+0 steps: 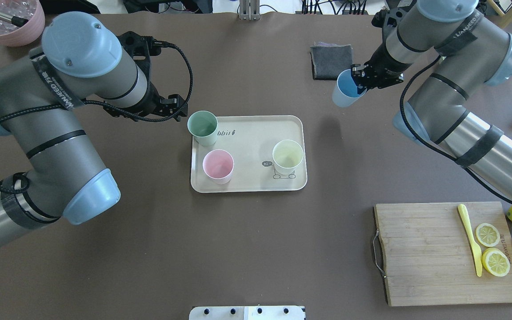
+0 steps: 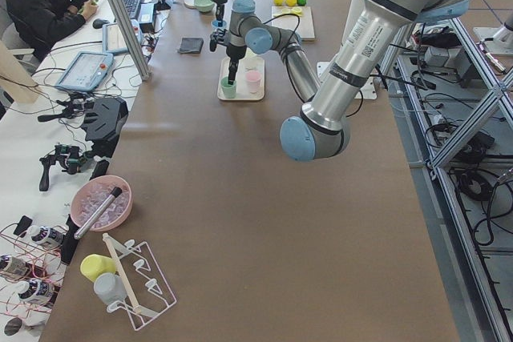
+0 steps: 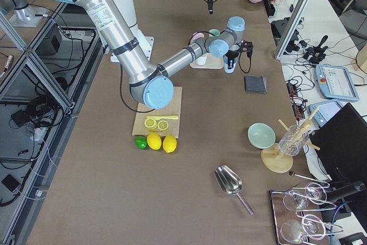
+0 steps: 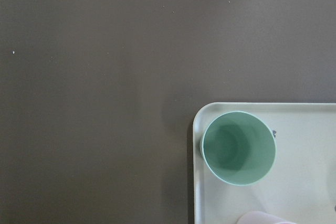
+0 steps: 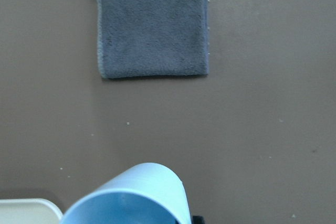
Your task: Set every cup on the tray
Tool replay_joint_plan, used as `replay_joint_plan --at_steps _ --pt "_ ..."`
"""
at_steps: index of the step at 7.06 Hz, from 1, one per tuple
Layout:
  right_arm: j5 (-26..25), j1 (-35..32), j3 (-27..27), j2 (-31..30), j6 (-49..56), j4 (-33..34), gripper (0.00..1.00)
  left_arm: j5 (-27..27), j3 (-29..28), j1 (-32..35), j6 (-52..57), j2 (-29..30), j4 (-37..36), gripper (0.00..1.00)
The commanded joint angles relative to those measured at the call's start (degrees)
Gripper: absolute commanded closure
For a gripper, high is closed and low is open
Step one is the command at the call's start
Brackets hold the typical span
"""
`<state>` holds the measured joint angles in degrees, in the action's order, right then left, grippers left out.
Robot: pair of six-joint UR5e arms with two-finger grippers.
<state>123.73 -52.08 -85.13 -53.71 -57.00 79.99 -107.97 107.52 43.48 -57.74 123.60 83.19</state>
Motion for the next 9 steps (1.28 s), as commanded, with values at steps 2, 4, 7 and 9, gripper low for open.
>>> replay_joint_plan --at_steps 2,4,7,9 --pt "-5.9 7.8 1.6 6.0 -7.4 1.6 1.0 -1.1 0.2 2.9 3.6 -1.8 0.2 0.03" --pt "-7.9 10.2 3.3 6.4 -8.0 1.4 1.0 -1.3 0.3 4.4 4.8 -3.4 0.2 0.03" --pt "-8.0 10.3 4.3 6.4 -8.5 1.1 1.0 -1.4 0.5 5.4 4.8 -3.7 0.2 0.03" --pt "-8.0 11.1 4.3 6.9 -9.1 1.1 1.0 -1.3 0.3 5.5 5.8 -3.7 0.2 0.03"
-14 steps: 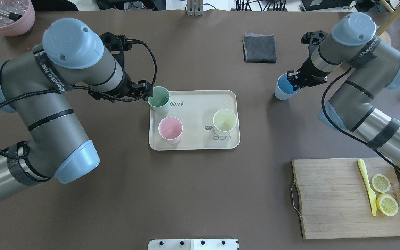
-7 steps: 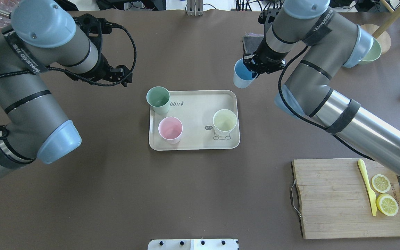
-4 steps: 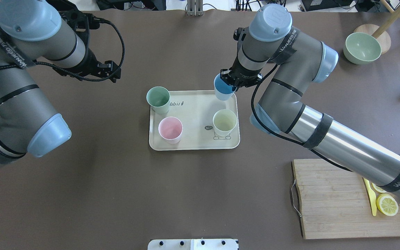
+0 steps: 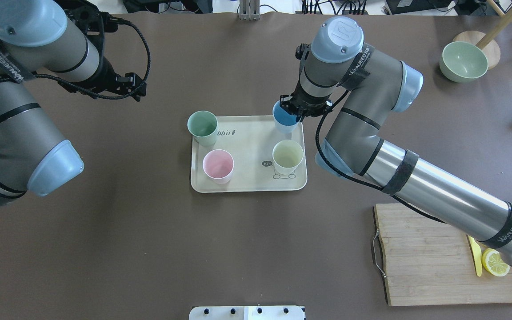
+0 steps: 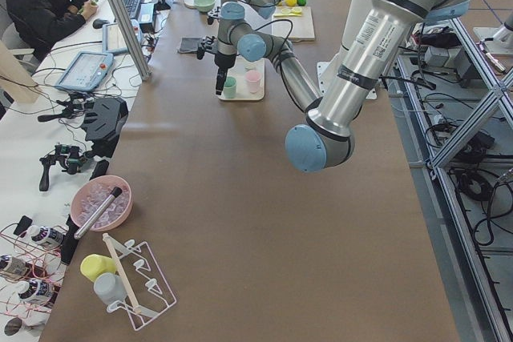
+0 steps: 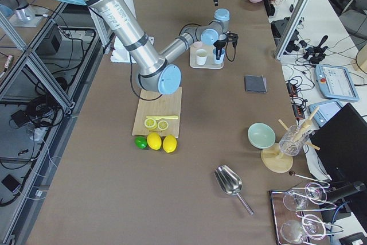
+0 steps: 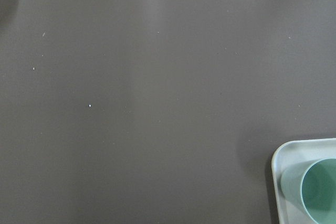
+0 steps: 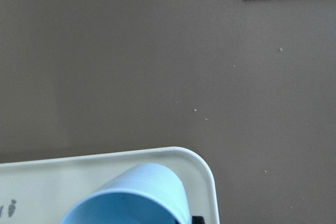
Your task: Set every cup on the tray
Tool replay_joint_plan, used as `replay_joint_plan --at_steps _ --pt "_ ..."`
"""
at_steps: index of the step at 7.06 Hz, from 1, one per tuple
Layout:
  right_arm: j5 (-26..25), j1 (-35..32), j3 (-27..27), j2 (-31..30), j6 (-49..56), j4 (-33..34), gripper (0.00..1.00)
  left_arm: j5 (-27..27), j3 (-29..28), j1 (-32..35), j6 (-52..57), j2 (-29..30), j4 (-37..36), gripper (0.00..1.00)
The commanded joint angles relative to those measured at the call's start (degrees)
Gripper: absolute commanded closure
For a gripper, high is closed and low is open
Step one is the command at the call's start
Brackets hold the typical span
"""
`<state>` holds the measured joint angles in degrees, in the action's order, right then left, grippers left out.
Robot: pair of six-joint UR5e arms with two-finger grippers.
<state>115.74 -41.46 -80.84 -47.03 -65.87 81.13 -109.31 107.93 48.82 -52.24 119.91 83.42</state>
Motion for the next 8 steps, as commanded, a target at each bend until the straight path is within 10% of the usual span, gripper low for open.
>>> replay_joint_plan --at_steps 1,2,3,5,8 --pt "-0.1 1.0 0.1 0.1 -0.1 -0.1 1.0 0.1 -0.3 0.1 0.3 0.0 0.0 0.03" --pt "0.0 1.3 0.2 0.2 -0.2 -0.2 1.0 0.1 -0.3 0.1 0.4 0.0 0.0 0.03" --pt "0.0 1.5 0.2 0.1 -0.6 -0.5 0.76 0.1 -0.3 0.1 0.4 0.0 0.0 0.03" --pt "-0.2 1.9 0.1 0.1 -4.3 -0.7 0.01 0.1 -0.3 0.1 0.4 0.0 0.0 0.03" --pt "6.3 -3.4 -3.3 -0.2 -4.4 -0.1 0.0 0.0 0.0 0.2 0.4 0.1 -0.1 0.03"
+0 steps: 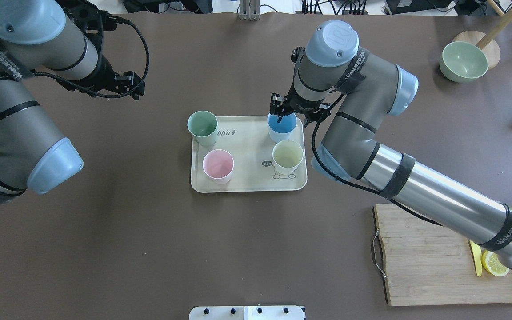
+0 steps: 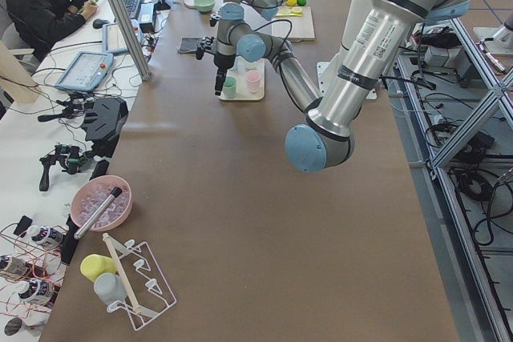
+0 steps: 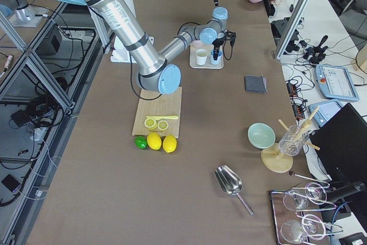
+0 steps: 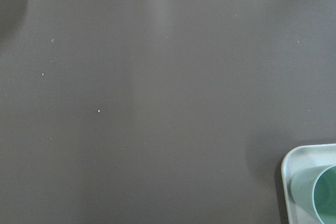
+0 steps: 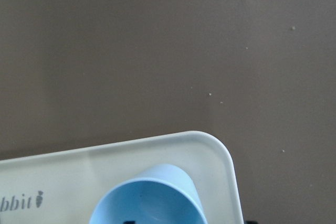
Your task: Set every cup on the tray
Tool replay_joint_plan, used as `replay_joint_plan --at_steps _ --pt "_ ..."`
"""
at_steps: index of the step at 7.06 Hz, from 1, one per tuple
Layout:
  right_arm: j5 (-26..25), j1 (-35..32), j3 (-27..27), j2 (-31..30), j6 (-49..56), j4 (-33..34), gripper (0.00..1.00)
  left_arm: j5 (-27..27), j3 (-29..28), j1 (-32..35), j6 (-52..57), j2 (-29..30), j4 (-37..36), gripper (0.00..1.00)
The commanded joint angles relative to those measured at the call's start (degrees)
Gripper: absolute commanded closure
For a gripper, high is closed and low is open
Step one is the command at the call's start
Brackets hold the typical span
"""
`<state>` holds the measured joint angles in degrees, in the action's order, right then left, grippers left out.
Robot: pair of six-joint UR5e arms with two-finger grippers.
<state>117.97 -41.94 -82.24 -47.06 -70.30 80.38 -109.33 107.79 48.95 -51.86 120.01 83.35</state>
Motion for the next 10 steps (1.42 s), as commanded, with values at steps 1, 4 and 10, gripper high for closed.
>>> replay_joint_plan --at_steps 1,4,10 --pt "5.5 -5.4 -6.0 -0.4 0.7 6.2 0.0 -1.0 0.3 1.3 0.0 0.1 -0.2 0.03" --pt "7.0 -13.9 -19.8 -9.1 16.8 20.9 0.0 -7.2 0.0 10.8 10.6 -0.5 -0.3 0.02" --pt "15.9 -38.6 -17.7 -34.5 62.0 21.0 0.0 -12.4 -5.3 24.1 21.6 -12.6 14.8 0.02"
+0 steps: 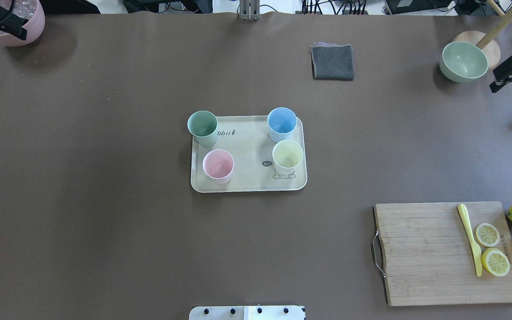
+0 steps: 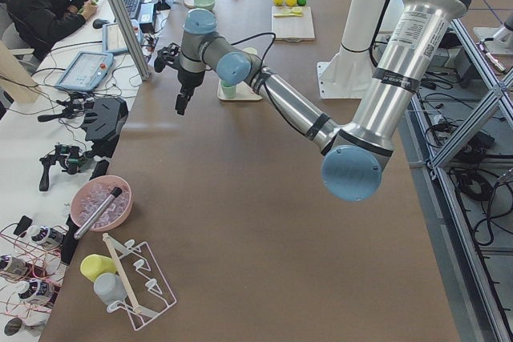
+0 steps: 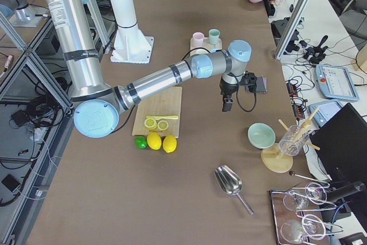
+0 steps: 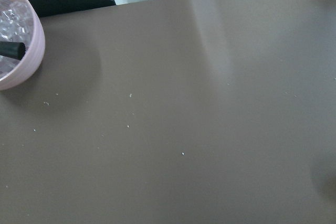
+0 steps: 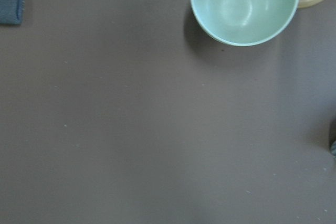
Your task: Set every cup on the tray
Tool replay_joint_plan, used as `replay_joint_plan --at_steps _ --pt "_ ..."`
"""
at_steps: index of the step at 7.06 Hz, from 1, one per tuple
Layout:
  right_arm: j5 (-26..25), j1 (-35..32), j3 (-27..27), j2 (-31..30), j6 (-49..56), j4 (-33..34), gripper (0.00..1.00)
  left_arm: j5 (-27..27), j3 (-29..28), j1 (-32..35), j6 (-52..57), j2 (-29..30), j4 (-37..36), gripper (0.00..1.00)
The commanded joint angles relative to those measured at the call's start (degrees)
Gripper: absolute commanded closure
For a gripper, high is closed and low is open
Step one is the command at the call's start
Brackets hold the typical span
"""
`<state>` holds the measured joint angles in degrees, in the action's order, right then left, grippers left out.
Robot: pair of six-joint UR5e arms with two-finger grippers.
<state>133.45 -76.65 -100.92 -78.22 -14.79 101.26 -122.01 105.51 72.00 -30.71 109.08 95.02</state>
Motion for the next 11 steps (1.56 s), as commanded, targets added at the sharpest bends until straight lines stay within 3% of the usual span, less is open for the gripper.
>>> replay_joint_plan --at_steps 1,3,6,9,11 --pt "0.6 -6.2 1.0 -6.3 8.1 -0.1 0.0 0.0 -5.6 2.9 0.4 -3.2 4.6 0.02" --pt "0.9 -9.2 1.0 -11.3 15.0 -0.3 0.0 -0.5 -8.7 7.7 0.5 -7.9 4.8 0.02" --pt "0.8 -13.3 1.8 -13.8 19.4 -0.4 0.0 -10.7 -9.4 14.5 14.1 -15.9 4.9 0.02" --pt "0.6 -14.0 2.2 -12.7 18.7 -0.4 0.0 -11.7 -9.0 20.9 16.6 -22.0 4.8 0.02" --pt "0.6 -15.5 2.0 -12.3 18.7 -0.4 0.0 -11.4 -9.4 21.4 16.6 -21.5 4.6 0.02"
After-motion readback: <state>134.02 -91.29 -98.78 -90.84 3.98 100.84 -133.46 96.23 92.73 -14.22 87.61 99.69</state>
